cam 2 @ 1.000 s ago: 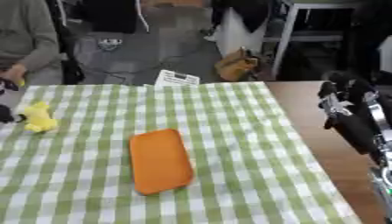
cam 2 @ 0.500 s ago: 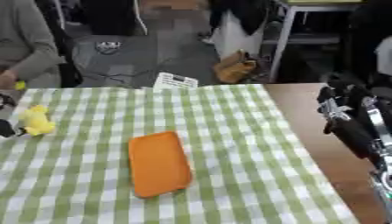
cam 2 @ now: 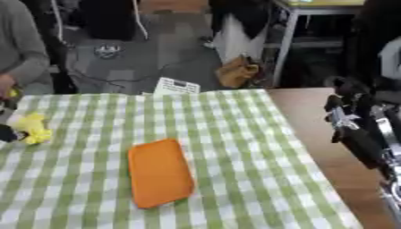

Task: Pick up objects on the table and place them in the box.

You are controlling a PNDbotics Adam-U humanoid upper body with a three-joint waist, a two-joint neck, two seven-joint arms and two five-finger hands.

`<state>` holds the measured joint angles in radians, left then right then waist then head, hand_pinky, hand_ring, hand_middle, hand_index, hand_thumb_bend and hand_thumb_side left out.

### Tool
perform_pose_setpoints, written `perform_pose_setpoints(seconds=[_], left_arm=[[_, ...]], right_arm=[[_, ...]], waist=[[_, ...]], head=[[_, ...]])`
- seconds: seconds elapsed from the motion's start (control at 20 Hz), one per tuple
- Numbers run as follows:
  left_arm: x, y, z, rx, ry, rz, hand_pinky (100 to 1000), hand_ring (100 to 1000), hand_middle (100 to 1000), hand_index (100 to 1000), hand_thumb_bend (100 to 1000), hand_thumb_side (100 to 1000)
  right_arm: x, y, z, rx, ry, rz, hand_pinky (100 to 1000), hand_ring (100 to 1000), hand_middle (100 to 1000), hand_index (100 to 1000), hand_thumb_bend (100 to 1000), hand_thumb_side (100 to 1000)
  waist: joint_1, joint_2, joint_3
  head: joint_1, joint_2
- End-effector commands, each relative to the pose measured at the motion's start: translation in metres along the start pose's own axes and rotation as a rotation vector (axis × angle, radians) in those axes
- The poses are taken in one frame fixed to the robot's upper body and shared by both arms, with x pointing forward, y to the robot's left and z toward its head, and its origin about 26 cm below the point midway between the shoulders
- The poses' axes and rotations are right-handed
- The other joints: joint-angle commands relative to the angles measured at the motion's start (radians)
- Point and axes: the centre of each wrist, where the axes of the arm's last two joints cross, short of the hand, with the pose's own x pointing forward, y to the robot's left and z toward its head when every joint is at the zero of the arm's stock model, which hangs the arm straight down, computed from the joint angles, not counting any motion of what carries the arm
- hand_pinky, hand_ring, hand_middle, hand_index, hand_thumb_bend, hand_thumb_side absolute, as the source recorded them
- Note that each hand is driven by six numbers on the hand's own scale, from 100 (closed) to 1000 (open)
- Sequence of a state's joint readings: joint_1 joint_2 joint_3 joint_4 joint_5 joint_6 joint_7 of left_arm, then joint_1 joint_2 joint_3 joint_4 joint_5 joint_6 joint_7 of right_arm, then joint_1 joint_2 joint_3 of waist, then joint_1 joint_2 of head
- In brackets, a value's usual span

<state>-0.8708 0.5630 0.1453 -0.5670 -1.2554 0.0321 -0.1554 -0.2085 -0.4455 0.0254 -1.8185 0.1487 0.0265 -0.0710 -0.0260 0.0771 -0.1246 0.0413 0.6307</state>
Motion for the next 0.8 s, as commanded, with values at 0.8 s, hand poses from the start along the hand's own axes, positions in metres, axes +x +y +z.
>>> perform_pose_setpoints(seconds=[0.8], left_arm=[[-0.016, -0.001, 0.000, 0.140, 0.104, 0.075, 681, 831, 873, 898, 534, 321]], right_arm=[[0.011, -0.009, -0.007, -0.025, -0.046, 0.023, 330, 557, 563, 826, 202, 629]], waist=[[0.019, 0.049, -0.017]], head=[[0.000, -0.034]])
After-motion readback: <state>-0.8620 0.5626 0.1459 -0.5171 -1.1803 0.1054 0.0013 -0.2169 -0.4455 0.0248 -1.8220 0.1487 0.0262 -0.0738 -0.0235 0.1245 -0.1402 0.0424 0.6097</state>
